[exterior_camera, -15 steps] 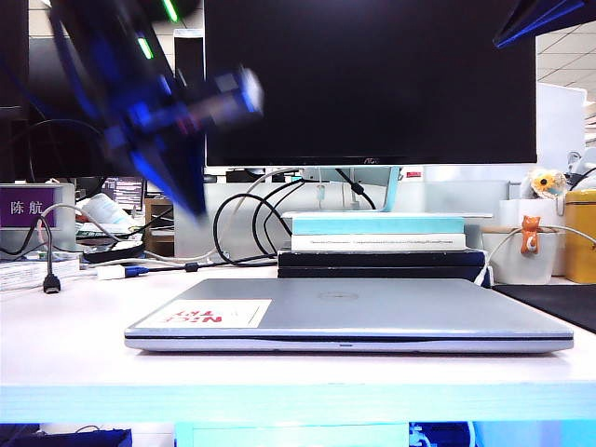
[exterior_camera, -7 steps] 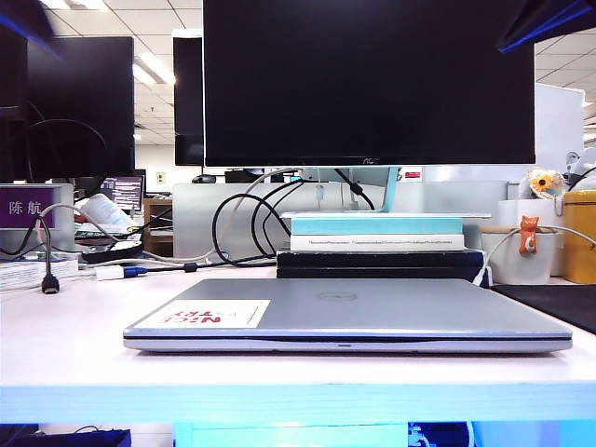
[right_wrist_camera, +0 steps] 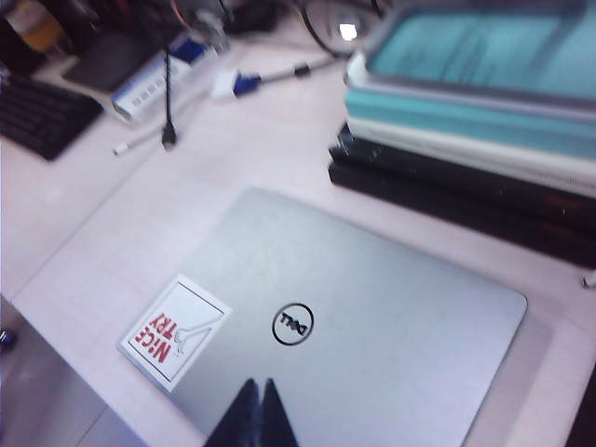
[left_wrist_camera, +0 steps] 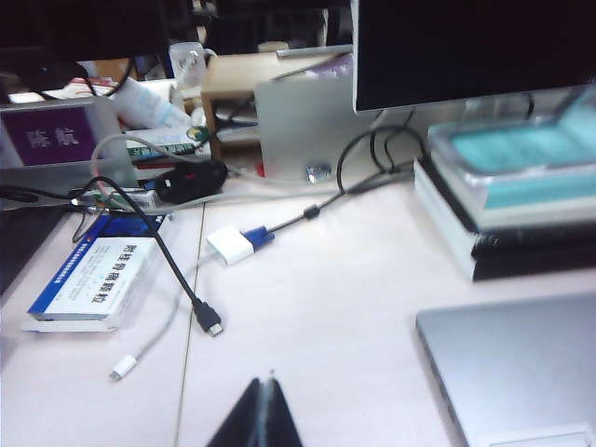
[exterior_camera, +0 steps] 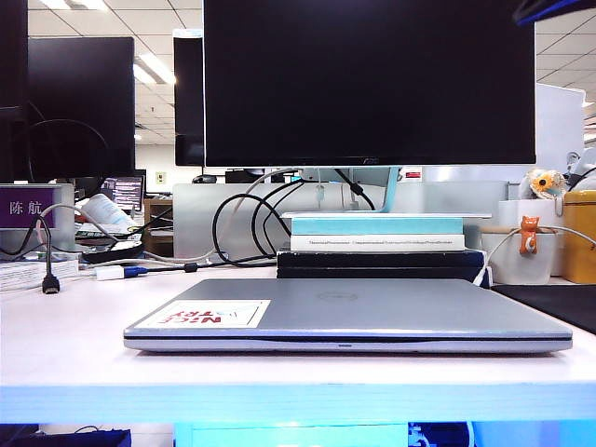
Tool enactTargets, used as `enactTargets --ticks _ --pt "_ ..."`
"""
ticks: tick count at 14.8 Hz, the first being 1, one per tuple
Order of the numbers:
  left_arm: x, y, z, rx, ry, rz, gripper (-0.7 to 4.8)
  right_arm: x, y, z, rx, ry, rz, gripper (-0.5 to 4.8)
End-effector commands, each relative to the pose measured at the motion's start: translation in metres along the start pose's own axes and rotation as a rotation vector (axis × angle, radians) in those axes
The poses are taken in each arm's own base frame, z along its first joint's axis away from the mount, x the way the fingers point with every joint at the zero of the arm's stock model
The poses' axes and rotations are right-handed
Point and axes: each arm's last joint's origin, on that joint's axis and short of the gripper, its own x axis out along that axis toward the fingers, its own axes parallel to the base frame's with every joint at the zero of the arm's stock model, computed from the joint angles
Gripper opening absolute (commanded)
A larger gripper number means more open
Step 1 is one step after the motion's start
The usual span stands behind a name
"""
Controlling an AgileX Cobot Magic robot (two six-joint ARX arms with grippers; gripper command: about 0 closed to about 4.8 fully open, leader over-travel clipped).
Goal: Close the lid of the gray laptop.
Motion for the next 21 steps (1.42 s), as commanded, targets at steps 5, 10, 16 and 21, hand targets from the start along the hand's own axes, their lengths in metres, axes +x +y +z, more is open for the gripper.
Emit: enactTargets --ticks 5,10,16,21 --pt "-0.04 0.009 -0.028 -0.083 -0.215 0.147 -0.05 -0.035 0.027 -0.061 -0.153 -0.384 -0.232 -0.02" --pt "-0.032 0.008 -0.058 -0.132 -0.17 0.203 -0.05 -0.058 0.042 -0.119 -0.158 -0.693 -0.368 -0.02" --pt "-0.007 0.002 -0.106 -0.093 -0.047 0.199 -0.05 -0.032 0.019 -0.174 0.031 -0.595 -0.406 -0.02" --pt "-0.002 -0.001 -0.112 -0.101 -0.086 0.141 -0.05 -0.01 -0.006 -0.209 0.088 -0.524 -0.588 -0.02"
